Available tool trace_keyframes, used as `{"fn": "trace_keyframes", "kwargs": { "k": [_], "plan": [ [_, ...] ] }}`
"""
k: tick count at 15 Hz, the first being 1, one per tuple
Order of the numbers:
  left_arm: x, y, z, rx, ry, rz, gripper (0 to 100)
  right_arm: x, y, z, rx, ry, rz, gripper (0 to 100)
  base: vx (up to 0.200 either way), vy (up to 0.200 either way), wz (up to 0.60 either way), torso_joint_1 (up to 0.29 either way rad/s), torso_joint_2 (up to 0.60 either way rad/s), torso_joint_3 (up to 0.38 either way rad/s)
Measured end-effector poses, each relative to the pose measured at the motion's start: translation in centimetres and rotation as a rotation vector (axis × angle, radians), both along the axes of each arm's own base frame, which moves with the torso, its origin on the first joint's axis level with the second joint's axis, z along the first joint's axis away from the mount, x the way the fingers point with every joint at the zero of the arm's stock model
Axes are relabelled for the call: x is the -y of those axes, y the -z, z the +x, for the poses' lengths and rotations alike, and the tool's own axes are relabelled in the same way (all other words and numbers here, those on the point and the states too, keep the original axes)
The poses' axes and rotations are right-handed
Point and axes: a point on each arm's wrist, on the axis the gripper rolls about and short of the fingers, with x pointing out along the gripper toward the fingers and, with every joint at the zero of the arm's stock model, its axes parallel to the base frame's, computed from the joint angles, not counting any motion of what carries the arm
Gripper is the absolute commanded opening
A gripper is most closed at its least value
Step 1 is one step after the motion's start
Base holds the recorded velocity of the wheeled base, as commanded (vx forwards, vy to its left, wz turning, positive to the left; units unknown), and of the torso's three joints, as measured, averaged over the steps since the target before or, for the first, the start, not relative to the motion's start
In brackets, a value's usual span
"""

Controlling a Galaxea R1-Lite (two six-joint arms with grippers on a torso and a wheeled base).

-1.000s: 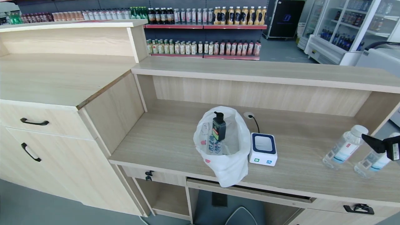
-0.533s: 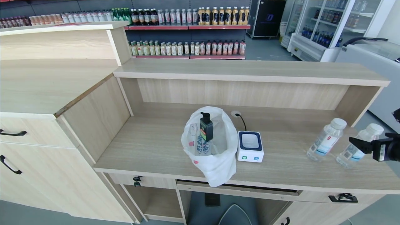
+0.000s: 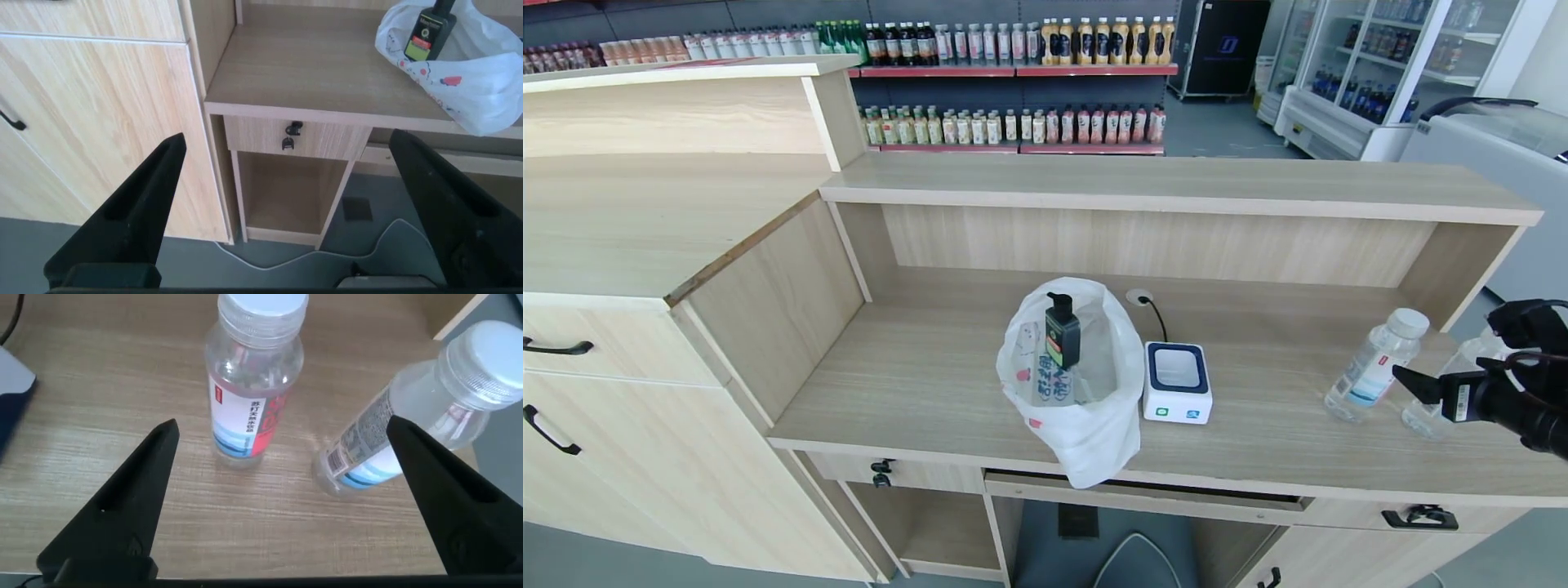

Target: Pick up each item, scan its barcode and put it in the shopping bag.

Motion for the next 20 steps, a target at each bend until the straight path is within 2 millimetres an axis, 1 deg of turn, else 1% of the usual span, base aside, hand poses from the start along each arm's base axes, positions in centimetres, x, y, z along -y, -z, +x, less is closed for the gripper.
{"fn": "trace_keyframes", "kwargs": {
  "k": [2,9,11,14,18,20],
  "plan": [
    [0.0,0.0,0.0,0.000,0.000,0.000,100,0.1,0.6,0.7,0.029,0.000,0.006,100,0.000,0.000,0.00,0.000,0.00,0.000],
    [0.0,0.0,0.0,0.000,0.000,0.000,100,0.3,3.0,2.1,0.026,0.013,0.032,100,0.000,0.000,0.00,0.000,0.00,0.000],
    [0.0,0.0,0.0,0.000,0.000,0.000,100,-0.3,3.7,2.8,0.048,0.028,0.079,100,0.000,0.000,0.00,0.000,0.00,0.000],
    [0.0,0.0,0.0,0.000,0.000,0.000,100,-1.3,4.8,3.6,0.024,0.028,0.122,100,0.000,0.000,0.00,0.000,0.00,0.000],
    [0.0,0.0,0.0,0.000,0.000,0.000,100,-1.9,5.4,4.6,0.039,0.010,0.124,100,0.000,0.000,0.00,0.000,0.00,0.000],
    [0.0,0.0,0.0,0.000,0.000,0.000,100,-2.2,5.6,5.3,0.046,0.042,0.109,100,0.000,0.000,0.00,0.000,0.00,0.000]
  ]
}}
